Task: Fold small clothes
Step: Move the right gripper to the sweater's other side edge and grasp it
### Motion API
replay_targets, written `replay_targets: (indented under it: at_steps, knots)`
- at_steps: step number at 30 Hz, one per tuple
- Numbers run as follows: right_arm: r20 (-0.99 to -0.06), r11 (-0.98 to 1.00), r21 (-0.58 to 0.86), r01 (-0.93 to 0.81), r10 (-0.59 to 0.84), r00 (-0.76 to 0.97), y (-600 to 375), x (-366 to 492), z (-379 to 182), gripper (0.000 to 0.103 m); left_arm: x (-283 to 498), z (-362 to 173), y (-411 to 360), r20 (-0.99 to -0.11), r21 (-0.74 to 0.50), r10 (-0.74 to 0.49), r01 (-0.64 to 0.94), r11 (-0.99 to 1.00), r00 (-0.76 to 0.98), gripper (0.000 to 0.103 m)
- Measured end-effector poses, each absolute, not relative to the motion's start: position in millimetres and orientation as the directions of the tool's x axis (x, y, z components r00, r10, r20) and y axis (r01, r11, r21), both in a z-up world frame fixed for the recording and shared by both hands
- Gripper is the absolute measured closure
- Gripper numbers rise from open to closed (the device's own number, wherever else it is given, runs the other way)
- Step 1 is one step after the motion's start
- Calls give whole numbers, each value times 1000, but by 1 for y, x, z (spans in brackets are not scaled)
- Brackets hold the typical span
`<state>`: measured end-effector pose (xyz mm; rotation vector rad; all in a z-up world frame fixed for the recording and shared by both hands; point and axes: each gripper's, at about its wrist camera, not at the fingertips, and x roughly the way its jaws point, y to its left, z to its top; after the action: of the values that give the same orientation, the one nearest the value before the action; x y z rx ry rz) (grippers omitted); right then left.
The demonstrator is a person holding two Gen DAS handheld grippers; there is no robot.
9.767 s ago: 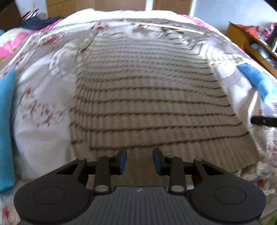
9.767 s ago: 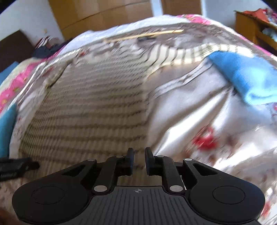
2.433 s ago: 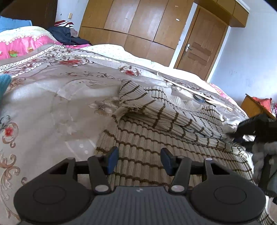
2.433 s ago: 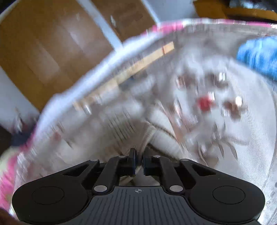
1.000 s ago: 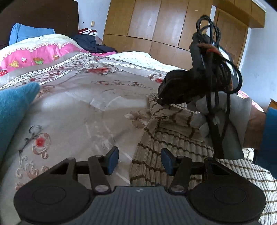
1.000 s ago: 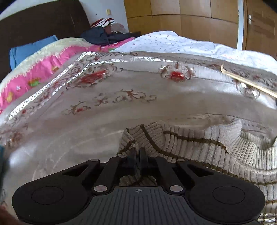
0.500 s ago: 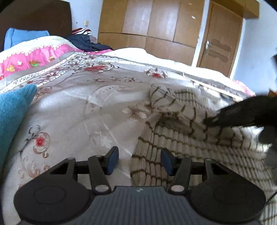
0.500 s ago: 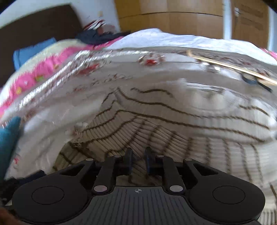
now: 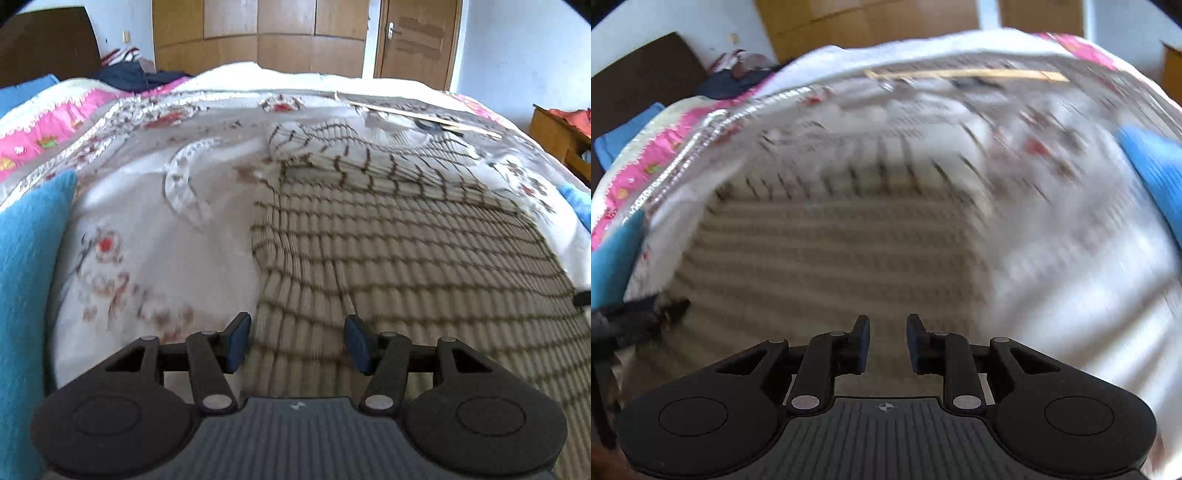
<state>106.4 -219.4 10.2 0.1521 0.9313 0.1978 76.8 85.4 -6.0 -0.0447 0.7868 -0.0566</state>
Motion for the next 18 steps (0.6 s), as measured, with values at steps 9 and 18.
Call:
replay_targets:
  at_steps: [9,18]
  knots:
    - [-758,918,391,-64,361,543,-241,38,-9,73,28,2,93,-768,-142,-123,20,990,629,37]
    - [-720,860,507,-54,457,522,-244,43,-21,73,26,1,104,-784,-219,-153,-37,975,601,44]
